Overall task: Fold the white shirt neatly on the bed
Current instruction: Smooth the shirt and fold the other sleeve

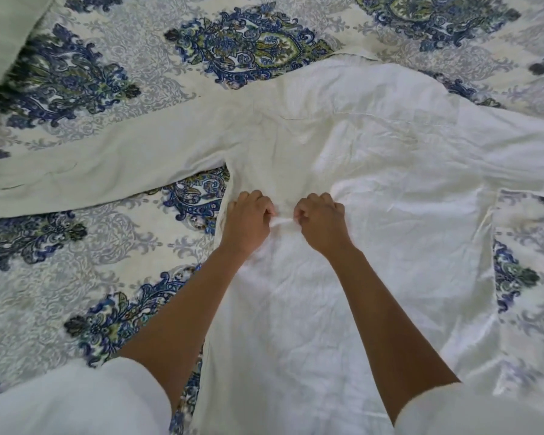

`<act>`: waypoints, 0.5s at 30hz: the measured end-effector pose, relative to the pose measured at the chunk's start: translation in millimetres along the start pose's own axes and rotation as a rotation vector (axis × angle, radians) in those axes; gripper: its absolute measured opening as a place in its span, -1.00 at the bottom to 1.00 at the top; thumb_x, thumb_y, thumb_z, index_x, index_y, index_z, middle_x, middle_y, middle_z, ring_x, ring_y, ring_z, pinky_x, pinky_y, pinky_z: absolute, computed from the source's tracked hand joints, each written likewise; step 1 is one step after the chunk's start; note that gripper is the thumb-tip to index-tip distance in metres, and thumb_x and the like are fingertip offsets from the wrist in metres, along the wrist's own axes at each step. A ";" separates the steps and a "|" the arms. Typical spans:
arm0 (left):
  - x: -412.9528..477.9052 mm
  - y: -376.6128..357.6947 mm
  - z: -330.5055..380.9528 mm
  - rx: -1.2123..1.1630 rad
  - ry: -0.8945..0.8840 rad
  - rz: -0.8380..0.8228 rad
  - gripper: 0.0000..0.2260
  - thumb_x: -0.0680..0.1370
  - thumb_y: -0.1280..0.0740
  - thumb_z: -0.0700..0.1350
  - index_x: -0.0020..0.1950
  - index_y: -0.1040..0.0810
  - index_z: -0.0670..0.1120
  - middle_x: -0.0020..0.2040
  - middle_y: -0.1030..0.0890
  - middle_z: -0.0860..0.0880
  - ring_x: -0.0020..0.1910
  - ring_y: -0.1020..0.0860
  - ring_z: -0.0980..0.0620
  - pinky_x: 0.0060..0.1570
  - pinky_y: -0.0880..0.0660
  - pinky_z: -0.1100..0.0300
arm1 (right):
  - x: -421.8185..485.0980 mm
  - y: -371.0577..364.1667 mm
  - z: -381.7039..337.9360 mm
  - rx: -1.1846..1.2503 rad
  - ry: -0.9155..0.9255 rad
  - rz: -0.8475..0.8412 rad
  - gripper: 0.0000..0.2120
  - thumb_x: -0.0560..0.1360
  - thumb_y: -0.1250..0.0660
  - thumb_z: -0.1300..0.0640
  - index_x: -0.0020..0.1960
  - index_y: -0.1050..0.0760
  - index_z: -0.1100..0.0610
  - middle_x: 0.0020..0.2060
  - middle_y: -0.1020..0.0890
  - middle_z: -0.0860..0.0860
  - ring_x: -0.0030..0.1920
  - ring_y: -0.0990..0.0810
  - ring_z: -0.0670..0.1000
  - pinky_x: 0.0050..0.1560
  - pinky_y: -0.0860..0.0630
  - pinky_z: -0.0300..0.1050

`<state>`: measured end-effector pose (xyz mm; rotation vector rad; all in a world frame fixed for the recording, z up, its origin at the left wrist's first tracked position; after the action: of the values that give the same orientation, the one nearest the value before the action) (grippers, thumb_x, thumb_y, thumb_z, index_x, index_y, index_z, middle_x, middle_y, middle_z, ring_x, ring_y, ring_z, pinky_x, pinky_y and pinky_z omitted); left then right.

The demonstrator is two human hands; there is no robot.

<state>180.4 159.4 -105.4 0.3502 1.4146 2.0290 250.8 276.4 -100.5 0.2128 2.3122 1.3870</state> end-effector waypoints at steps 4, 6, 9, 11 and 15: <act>-14.4 0.2 -1.8 0.104 -0.077 -0.066 -0.89 0.54 -0.27 -0.16 0.00 -0.58 -0.08 0.06 -0.52 -0.04 0.10 -0.43 -0.09 0.05 -0.31 0.05 | -14.7 -3.7 -0.5 -0.038 0.021 -0.015 -0.82 0.54 -0.18 0.22 0.05 -0.53 0.09 0.04 -0.51 0.01 0.19 -0.37 0.07 0.19 -0.26 -0.05; -29.0 1.2 0.2 0.102 -0.109 -0.024 -0.92 0.45 -0.38 -0.20 -0.07 -0.58 -0.10 -0.03 -0.54 -0.07 -0.01 -0.49 -0.14 -0.07 -0.38 0.00 | -22.8 -6.1 -3.3 -0.038 0.017 -0.029 -0.78 0.55 -0.20 0.16 0.16 -0.50 0.08 0.12 -0.49 0.01 0.22 -0.36 0.08 0.23 -0.26 -0.03; -73.9 -9.7 -0.1 0.121 -0.156 0.005 -0.83 0.32 -0.48 -0.21 -0.14 -0.55 -0.10 -0.15 -0.55 -0.06 -0.18 -0.53 -0.11 -0.23 -0.44 0.05 | -58.2 -17.4 -7.2 -0.036 0.031 -0.035 -0.72 0.51 -0.26 0.18 0.22 -0.48 0.07 0.19 -0.45 0.02 0.22 -0.37 0.09 0.24 -0.29 -0.01; -113.1 -19.9 -3.0 0.088 -0.141 -0.010 -0.86 0.36 -0.43 -0.17 -0.12 -0.54 -0.11 -0.13 -0.55 -0.06 -0.18 -0.53 -0.11 -0.23 -0.46 0.05 | -87.1 -29.1 -7.6 -0.030 0.055 -0.005 -0.74 0.46 -0.30 0.23 0.15 -0.52 0.09 0.14 -0.49 0.05 0.15 -0.44 0.13 0.19 -0.36 0.02; -173.5 -30.6 -3.8 0.029 -0.101 -0.075 -0.87 0.40 -0.36 -0.11 -0.09 -0.52 -0.09 -0.10 -0.55 -0.05 -0.16 -0.52 -0.10 -0.23 -0.42 0.08 | -117.4 -40.4 -4.1 -0.046 0.019 -0.168 -0.81 0.52 -0.17 0.21 0.06 -0.52 0.14 0.03 -0.53 0.05 0.10 -0.46 0.11 0.13 -0.32 -0.02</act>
<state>321.5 54.0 -111.4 0.4005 1.3762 1.9056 357.6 212.9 -100.5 -0.0092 2.2532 1.3612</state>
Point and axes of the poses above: each hand's wrist, its own x-axis towards the middle knuckle, its own y-axis out of the back of the hand, z = x × y, the point moved 5 cm from there along x, towards the middle knuckle
